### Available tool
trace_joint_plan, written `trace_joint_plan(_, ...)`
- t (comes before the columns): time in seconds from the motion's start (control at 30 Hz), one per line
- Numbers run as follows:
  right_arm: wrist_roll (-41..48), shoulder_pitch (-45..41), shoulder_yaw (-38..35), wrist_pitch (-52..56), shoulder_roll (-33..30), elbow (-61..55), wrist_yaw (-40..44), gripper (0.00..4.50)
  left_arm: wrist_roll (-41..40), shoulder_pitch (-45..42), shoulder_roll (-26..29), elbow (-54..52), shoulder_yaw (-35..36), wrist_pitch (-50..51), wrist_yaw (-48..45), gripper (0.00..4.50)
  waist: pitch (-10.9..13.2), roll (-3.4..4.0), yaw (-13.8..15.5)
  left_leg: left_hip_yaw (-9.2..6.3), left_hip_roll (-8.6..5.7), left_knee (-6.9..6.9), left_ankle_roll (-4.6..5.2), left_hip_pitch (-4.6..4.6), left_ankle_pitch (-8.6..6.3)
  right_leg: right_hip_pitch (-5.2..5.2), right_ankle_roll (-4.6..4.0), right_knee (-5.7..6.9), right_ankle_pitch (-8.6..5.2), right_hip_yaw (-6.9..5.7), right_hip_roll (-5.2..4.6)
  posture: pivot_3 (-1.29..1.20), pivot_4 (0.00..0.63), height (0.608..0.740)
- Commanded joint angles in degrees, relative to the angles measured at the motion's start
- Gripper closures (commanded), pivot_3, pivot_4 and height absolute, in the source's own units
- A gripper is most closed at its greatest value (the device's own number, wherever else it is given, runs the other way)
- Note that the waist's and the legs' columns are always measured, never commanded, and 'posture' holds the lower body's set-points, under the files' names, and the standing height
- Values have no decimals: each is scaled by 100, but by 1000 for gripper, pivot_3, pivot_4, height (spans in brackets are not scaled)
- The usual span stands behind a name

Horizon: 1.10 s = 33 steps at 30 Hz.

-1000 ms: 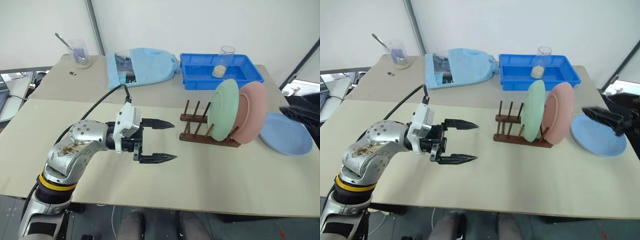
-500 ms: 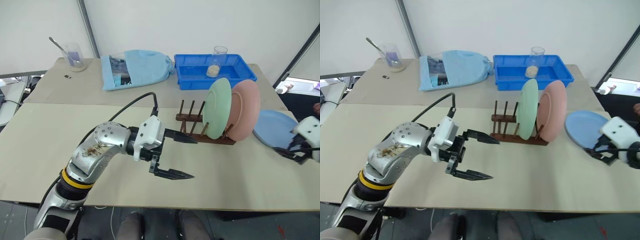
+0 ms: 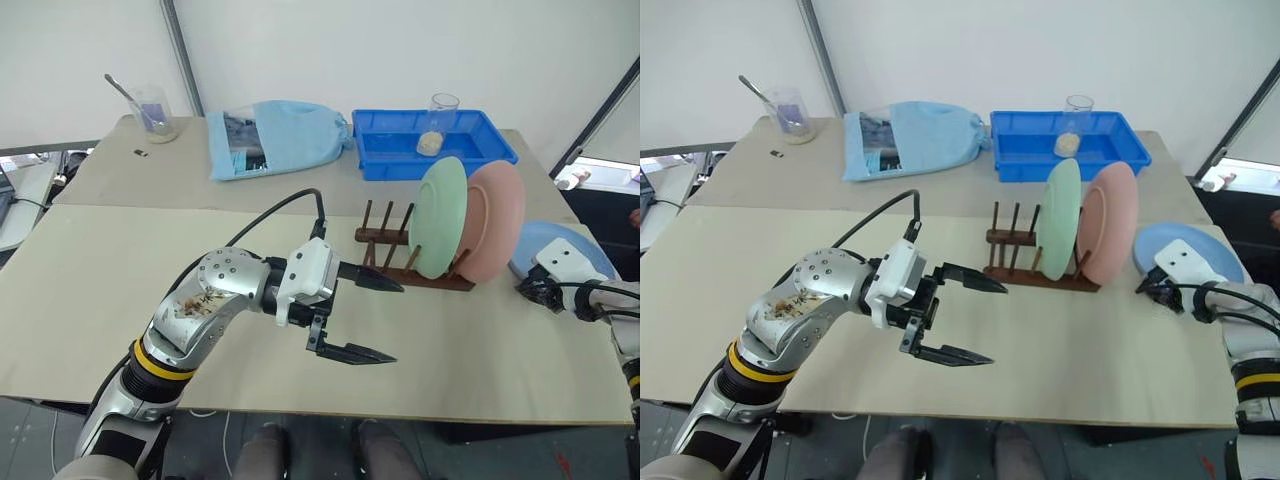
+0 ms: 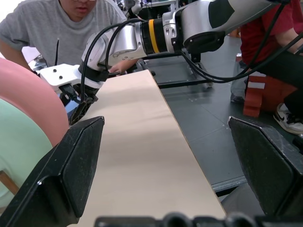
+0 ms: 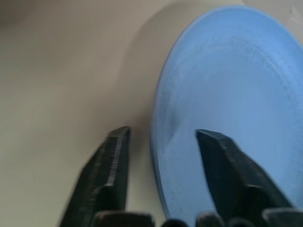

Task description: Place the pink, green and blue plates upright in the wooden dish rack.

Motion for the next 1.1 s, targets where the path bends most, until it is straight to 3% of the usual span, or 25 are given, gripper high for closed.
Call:
trace_joint_plan(0.03,-137,-80,-24,164,-23,86,-171,3613,-34,10,-9,-163,104,-78,47,0,0,0,5,0,-1,0,0,2,0,2,1,0,0,2,0,0,150,740)
trace_joint_plan(0.13,-177,-117,-57,300,9,39,-312,4456,12,26,19,-164,134,-101,96,0,0,0,3,1,-2,0,0,11,0,10,2,0,-1,6,0,0,150,740)
trace_joint_plan(0.37,-184,113,-313,552,-159,-626,-567,4456,-83,189,304,-216,470,26,233,0,0,1,7,0,-2,-4,0,17,0,11,4,3,-5,9,2,0,150,740)
trace_joint_plan(0.53,-172,87,-882,702,-592,-1769,-839,4456,-268,342,564,-285,961,274,515,0,10,24,12,7,-4,-6,2,11,-1,2,10,6,-7,18,-1,0,150,740)
trace_joint_plan(0.7,-142,-1331,-997,571,-785,-2602,-1017,4456,-441,535,724,-363,1495,567,942,0,20,39,-147,25,-2,-8,2,14,-1,-13,18,15,-5,35,1,0,150,740)
trace_joint_plan(0.8,264,-2430,-794,486,-206,-2939,-936,4456,-537,682,768,-467,1720,730,1205,0,21,26,-192,23,2,-28,1,24,-2,-15,17,17,-6,35,8,0,150,740)
trace_joint_plan(0.9,1463,-3164,-975,1091,907,-3529,-788,4456,-510,905,873,-430,1950,772,1381,0,20,20,-244,23,11,-53,1,38,-1,-14,27,17,2,35,19,0,150,740)
trace_joint_plan(0.97,2667,-3353,-1299,1976,1697,-4066,-852,4456,-456,999,875,-360,2024,720,1474,0,20,19,-248,13,13,-61,2,35,-1,-15,19,21,3,29,20,0,150,740)
trace_joint_plan(1.1,4414,-3227,-1854,3439,2601,-4841,-1415,4456,-363,1111,897,-291,2057,604,1555,0,20,18,-91,1,3,-62,2,-12,-1,-54,-16,34,23,17,2,0,150,740)
